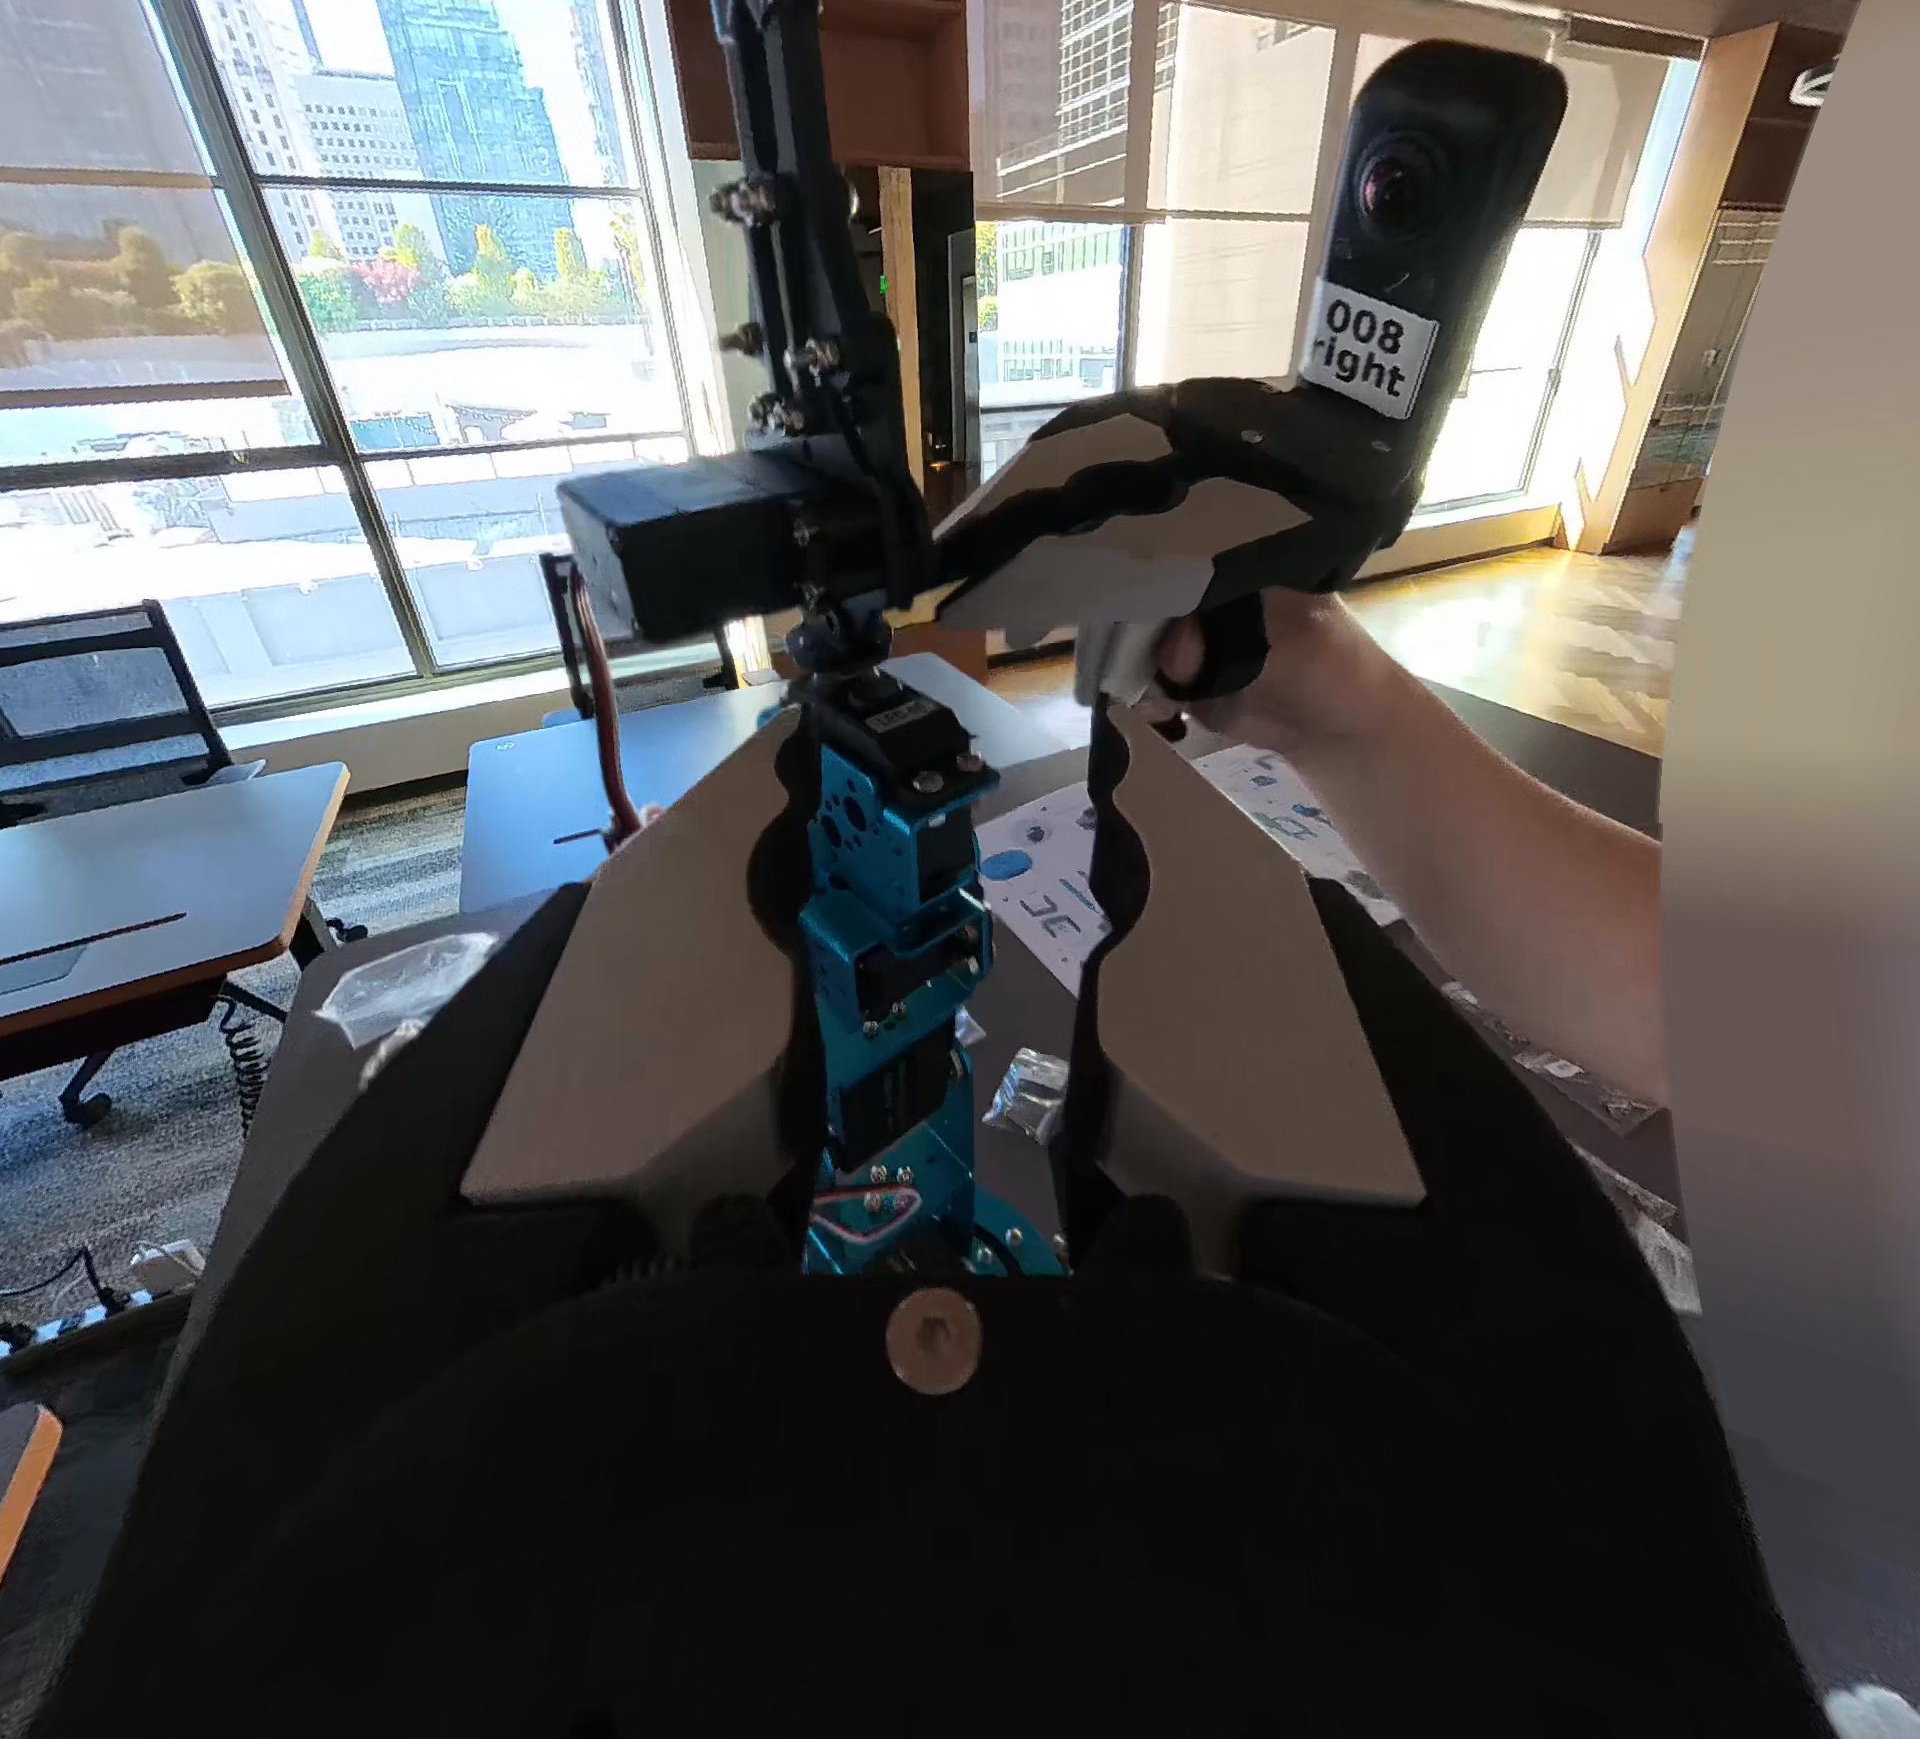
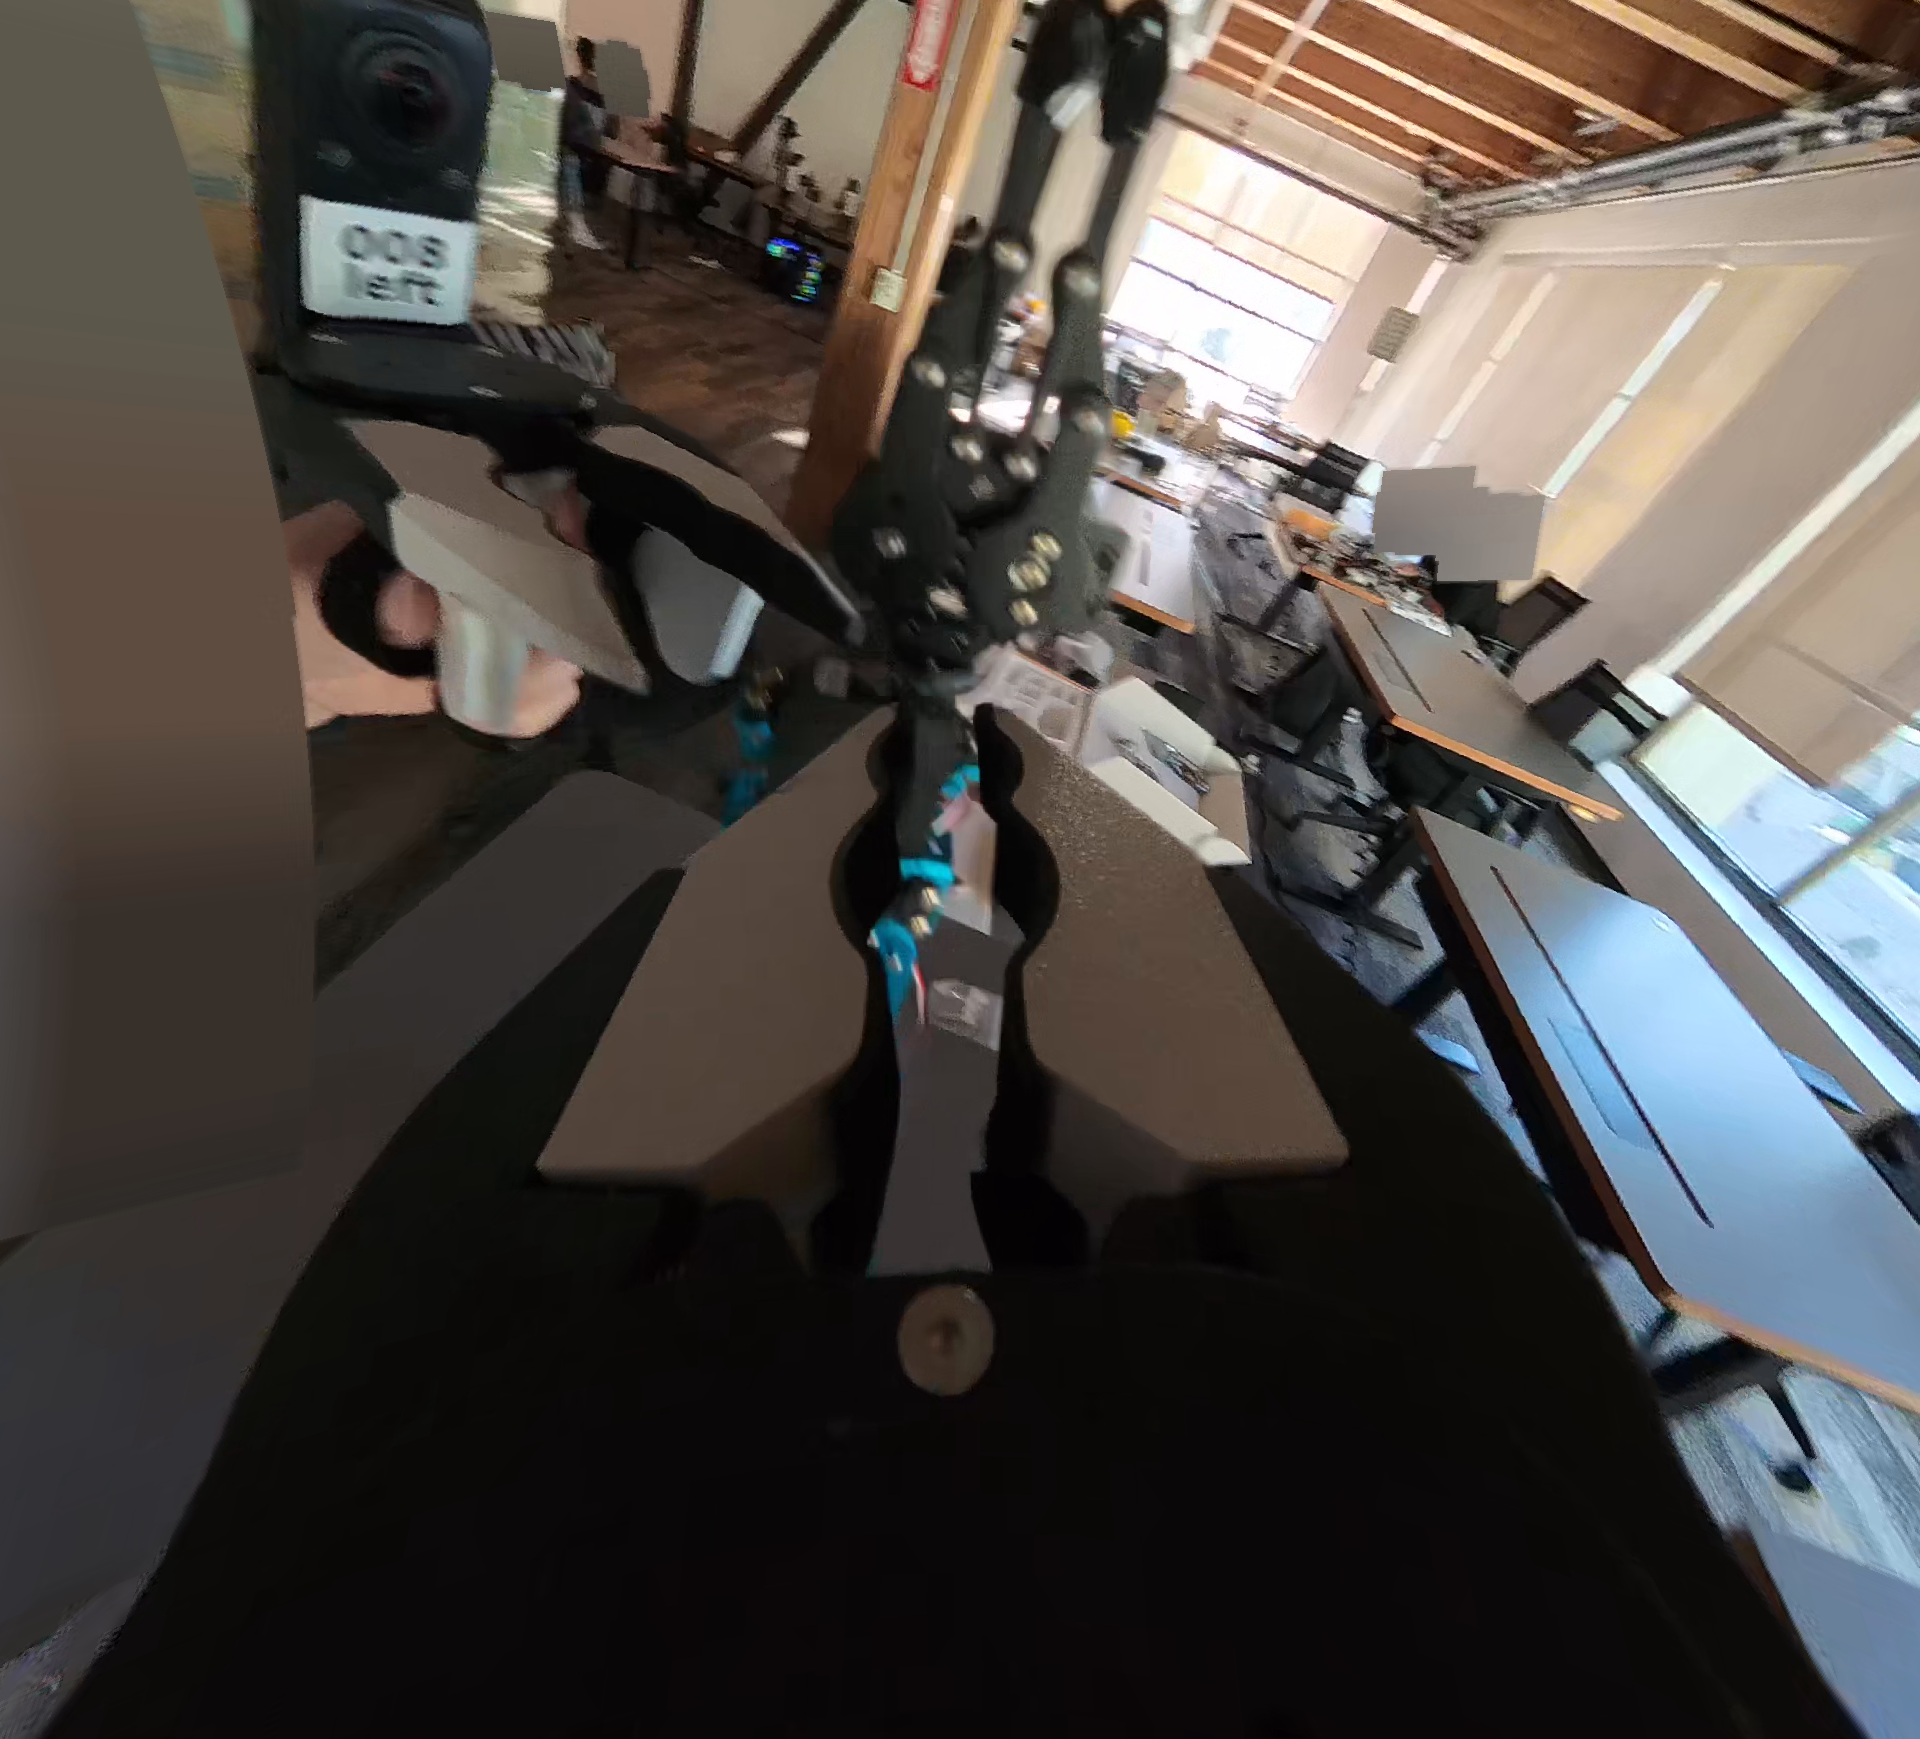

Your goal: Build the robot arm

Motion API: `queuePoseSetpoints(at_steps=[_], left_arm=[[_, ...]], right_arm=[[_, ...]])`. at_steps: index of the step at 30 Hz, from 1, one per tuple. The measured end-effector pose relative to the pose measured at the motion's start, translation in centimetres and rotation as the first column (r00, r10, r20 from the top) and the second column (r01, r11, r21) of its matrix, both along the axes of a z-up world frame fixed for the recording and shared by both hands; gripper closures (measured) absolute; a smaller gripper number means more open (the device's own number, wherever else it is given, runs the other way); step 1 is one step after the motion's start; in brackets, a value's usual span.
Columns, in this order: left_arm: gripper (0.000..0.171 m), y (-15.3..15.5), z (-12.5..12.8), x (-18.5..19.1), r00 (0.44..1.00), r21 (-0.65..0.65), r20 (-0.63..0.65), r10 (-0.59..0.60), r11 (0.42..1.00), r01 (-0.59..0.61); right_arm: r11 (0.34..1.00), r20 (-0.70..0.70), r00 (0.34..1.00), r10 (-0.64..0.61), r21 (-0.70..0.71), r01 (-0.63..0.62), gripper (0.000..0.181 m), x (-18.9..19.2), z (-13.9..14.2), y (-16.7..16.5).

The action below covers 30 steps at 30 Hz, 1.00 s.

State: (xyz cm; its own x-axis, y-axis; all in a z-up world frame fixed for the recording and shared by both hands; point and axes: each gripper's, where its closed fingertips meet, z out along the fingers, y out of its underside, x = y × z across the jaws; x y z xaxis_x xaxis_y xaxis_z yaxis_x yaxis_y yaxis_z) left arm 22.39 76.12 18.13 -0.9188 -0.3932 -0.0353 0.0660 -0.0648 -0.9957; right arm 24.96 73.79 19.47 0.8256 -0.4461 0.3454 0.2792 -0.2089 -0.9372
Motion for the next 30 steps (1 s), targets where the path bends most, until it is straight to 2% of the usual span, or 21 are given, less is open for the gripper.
queuePoseSetpoints(at_steps=[2,5,7,9,11,12,15,20,26,30], left_arm=[[0.121,1.0,-1.5,-0.6,1.000,0.020,-0.006,0.023,1.000,-0.023],[0.120,2.6,-5.8,-1.8,0.998,0.077,-0.044,0.054,0.996,-0.051],[0.120,2.9,-9.8,-2.9,0.993,0.132,-0.112,0.038,0.991,-0.023],[0.121,2.9,-13.8,-4.0,0.981,0.189,-0.191,0.027,0.982,0.010],[0.123,2.2,-16.5,-5.1,0.963,0.201,-0.270,-0.006,0.978,0.063],[0.124,1.6,-17.6,-5.7,0.949,0.198,-0.313,-0.024,0.976,0.091],[0.125,-0.3,-19.6,-7.0,0.914,0.184,-0.396,-0.090,0.967,0.174],[0.129,-1.9,-20.8,-7.2,0.913,0.214,-0.393,-0.112,0.954,0.209],[0.131,-1.8,-20.8,-7.6,0.912,0.206,-0.390,-0.126,0.954,0.219],[0.131,-0.5,-21.1,-7.8,0.920,0.228,-0.378,-0.104,0.953,0.201]], right_arm=[[0.995,-0.003,0.996,-0.093,0.033,0.093,0.170,-0.3,-0.7,-3.6],[0.959,-0.051,0.964,-0.262,0.099,0.266,0.171,-1.8,-3.6,-11.1],[0.913,-0.093,0.917,-0.389,0.093,0.397,0.171,-3.3,-7.1,-16.6],[0.856,-0.221,0.845,-0.488,0.071,0.513,0.171,-4.4,-11.4,-22.1],[0.808,-0.358,0.764,-0.536,0.043,0.587,0.171,-5.3,-15.6,-26.4],[0.803,-0.417,0.738,-0.530,0.033,0.595,0.172,-5.7,-17.4,-27.4],[0.840,-0.510,0.733,-0.451,0.037,0.542,0.172,-6.6,-21.4,-26.1],[0.921,-0.560,0.749,-0.353,-0.069,0.383,0.173,-5.3,-26.5,-18.9],[0.932,-0.510,0.782,-0.358,-0.244,0.268,0.172,1.3,-29.2,-12.8],[0.902,-0.524,0.740,-0.422,-0.328,0.281,0.173,5.7,-31.7,-11.7]])
